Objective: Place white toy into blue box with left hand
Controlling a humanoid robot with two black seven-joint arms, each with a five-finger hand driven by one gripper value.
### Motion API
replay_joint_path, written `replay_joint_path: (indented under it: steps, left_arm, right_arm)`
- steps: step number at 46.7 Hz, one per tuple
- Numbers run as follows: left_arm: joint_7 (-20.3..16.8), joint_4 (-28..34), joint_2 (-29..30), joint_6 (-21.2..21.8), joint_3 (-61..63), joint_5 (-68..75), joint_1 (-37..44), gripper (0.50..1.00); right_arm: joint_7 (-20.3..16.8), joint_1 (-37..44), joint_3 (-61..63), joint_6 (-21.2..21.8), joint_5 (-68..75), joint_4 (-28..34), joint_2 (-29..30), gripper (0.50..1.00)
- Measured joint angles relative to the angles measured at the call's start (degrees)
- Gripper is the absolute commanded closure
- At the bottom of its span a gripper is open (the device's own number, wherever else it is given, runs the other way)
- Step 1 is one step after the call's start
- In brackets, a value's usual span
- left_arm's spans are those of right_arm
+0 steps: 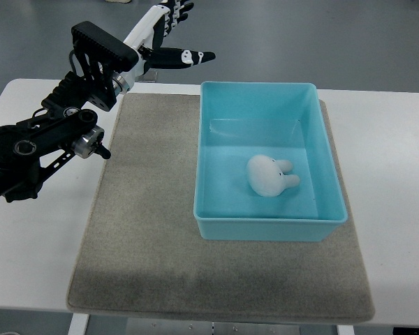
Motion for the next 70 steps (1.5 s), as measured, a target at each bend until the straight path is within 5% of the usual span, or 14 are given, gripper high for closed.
replay_joint_path:
  steps: [9, 22, 44, 70]
  left_arm:
    - [0.01, 4.79, 1.42, -3.35, -0.74, -16.2, 0.89, 0.5]
    - [0.03, 13.04, 1.88, -20.81, -8.1, -37.06, 5.03, 0.5]
    - [4.01, 15.7, 1.87, -21.6, -7.96, -52.94, 7.12, 0.5]
    - [4.1, 14.67, 1.87, -22.9, -8.18, -53.38, 9.61, 0.5]
  right_arm:
    - [0.0, 0.0, 0.0, -0.03, 0.0, 0.0, 0.0, 0.564]
    - [0.0, 0.0, 0.0, -0.04, 0.0, 0.0, 0.0, 0.564]
    - [-0.01, 0.0, 0.0, -0.05, 0.0, 0.0, 0.0, 0.564]
    - [-0.01, 0.0, 0.0, 0.0, 0.0, 0.0, 0.0, 0.564]
